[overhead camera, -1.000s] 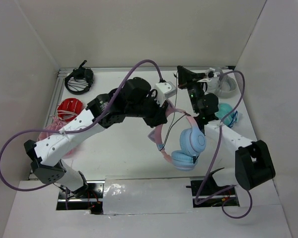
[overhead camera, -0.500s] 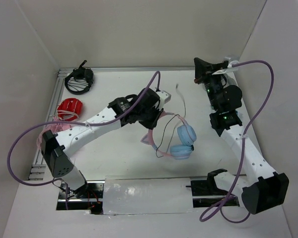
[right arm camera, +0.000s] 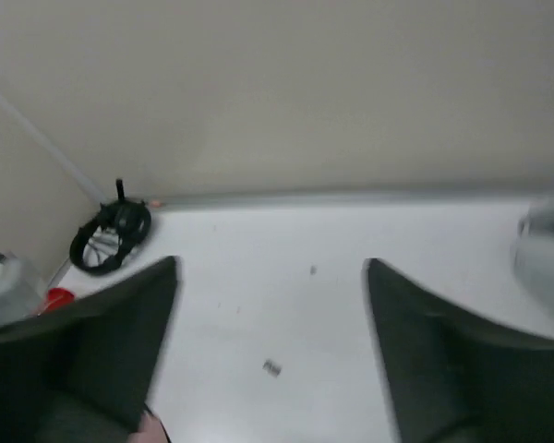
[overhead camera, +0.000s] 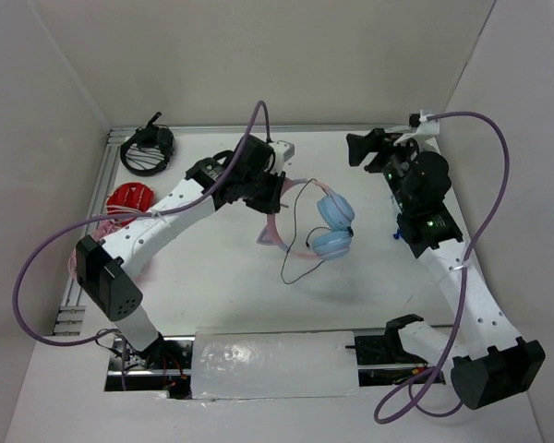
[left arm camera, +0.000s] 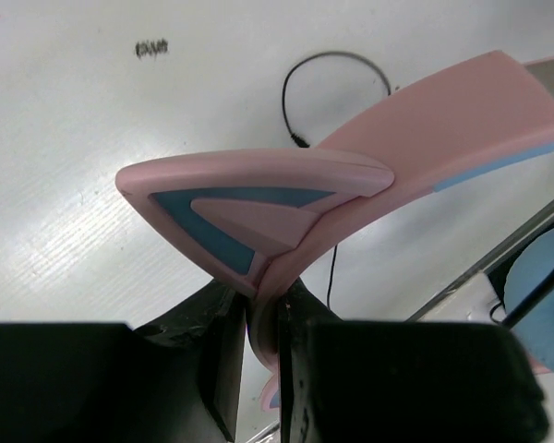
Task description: Wrap the headphones
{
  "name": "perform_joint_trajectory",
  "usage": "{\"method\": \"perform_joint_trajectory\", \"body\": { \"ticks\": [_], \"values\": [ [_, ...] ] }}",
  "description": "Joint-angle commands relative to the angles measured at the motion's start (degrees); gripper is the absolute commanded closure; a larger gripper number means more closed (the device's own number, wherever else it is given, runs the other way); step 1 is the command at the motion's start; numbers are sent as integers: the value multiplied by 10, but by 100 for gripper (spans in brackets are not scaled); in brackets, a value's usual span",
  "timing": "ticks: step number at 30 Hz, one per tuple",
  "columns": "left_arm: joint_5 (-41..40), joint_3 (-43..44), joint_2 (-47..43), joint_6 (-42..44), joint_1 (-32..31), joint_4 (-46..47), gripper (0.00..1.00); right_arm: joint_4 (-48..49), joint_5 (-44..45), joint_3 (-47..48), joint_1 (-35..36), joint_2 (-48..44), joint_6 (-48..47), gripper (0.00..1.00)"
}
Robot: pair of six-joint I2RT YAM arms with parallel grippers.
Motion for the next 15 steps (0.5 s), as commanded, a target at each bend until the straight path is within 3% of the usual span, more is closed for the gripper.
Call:
{"method": "perform_joint_trajectory", "body": {
  "ticks": [1, 2, 4, 7, 10, 15],
  "values": [
    [51, 61, -22, 1, 18, 34, 100, -125, 31, -40, -22, -27, 116, 1],
    [53, 61, -25, 1, 18, 34, 100, -126, 31, -39, -26, -22, 116, 0],
    [54, 57, -34, -2, 24, 36, 100, -254, 58, -30, -31, -7, 184, 0],
    [72, 56, -41, -6, 31, 44, 100, -343, 44, -52, -31, 15, 241, 0],
    [83, 93, -27, -5, 34, 32, 100, -335, -25, -122, -43, -5, 306, 0],
    [95, 226, 10, 2, 33, -7, 100, -303, -129, -214, -57, -39, 343, 0]
  ]
}}
